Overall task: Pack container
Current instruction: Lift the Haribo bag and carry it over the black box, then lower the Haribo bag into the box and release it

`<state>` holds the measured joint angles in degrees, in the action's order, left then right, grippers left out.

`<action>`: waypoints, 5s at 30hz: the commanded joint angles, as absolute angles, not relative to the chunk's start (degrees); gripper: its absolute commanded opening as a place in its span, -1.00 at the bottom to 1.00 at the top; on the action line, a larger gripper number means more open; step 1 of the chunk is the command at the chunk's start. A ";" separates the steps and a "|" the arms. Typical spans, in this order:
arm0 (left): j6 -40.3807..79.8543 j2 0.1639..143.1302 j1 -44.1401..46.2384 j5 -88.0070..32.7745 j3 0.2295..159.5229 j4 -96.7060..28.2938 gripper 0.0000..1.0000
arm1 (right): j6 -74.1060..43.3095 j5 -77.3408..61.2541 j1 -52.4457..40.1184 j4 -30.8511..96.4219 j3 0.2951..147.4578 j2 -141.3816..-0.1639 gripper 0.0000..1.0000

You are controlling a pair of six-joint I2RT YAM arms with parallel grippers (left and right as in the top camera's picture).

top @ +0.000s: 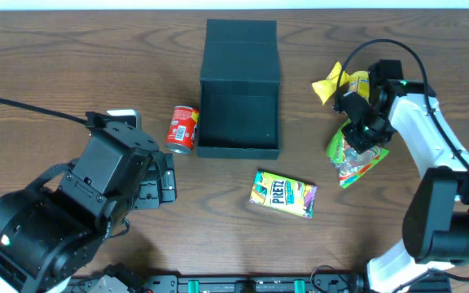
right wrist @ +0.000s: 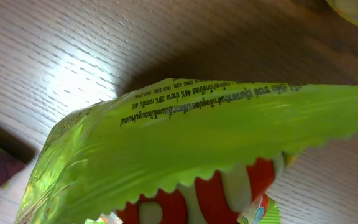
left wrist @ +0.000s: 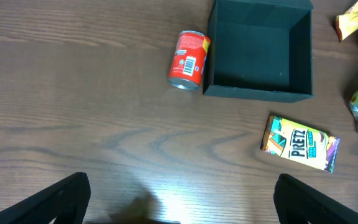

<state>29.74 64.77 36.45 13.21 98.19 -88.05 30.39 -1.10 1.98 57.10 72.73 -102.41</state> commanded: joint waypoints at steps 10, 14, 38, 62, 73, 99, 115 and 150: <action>29.15 64.75 36.40 13.02 98.74 -88.05 0.91 | 14.61 -2.28 0.69 56.01 73.12 -91.42 -0.95; 29.15 64.75 36.40 13.02 98.74 -88.05 0.91 | 11.18 -3.77 -0.99 55.99 73.19 -88.79 -0.95; 29.15 64.75 36.40 13.02 98.74 -88.05 0.91 | -12.25 -16.58 -22.17 56.51 95.20 -93.84 -0.90; 29.15 64.75 36.40 13.02 98.74 -88.05 0.91 | -31.31 -15.77 -29.32 48.01 98.67 -115.57 -0.93; 29.15 64.75 36.40 13.02 98.74 -88.05 0.91 | -34.33 -14.17 -29.30 44.49 98.65 -121.34 -0.79; 29.15 64.75 36.40 13.02 98.74 -88.05 0.91 | -36.16 -15.73 -30.00 42.59 98.56 -117.34 -0.97; 29.15 64.75 36.40 13.02 98.74 -88.05 0.90 | -34.65 -13.89 -31.59 35.44 98.56 -125.38 -0.97; 29.15 64.75 36.40 13.02 98.74 -88.05 0.90 | -34.63 -7.77 -32.58 25.87 98.56 -126.54 -0.97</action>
<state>29.74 64.77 36.45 13.21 98.19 -88.05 -35.35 -9.52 -32.42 25.12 97.58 -130.65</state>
